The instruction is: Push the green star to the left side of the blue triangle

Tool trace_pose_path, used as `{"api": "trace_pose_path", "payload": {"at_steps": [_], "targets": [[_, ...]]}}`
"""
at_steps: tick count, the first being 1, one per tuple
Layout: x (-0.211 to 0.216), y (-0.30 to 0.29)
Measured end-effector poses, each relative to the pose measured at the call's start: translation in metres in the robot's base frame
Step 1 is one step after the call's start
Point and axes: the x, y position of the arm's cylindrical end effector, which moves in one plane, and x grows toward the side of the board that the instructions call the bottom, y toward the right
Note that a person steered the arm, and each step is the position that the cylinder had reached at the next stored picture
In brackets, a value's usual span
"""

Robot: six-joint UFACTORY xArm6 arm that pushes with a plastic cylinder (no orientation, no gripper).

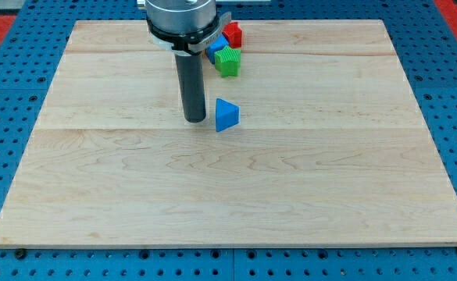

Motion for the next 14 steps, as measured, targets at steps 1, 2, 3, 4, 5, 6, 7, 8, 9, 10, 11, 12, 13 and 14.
{"api": "trace_pose_path", "payload": {"at_steps": [1,2,3,4,5,6,7,8,9,10,11,12,13,14], "targets": [[-0.002,0.001],[-0.011,0.016],[-0.013,0.016],[-0.018,0.016],[-0.019,0.016],[-0.019,0.016],[-0.022,0.027],[-0.041,0.047],[-0.057,0.067],[-0.075,0.108],[-0.116,0.144],[-0.175,0.154],[-0.209,0.117],[-0.213,0.117]]}}
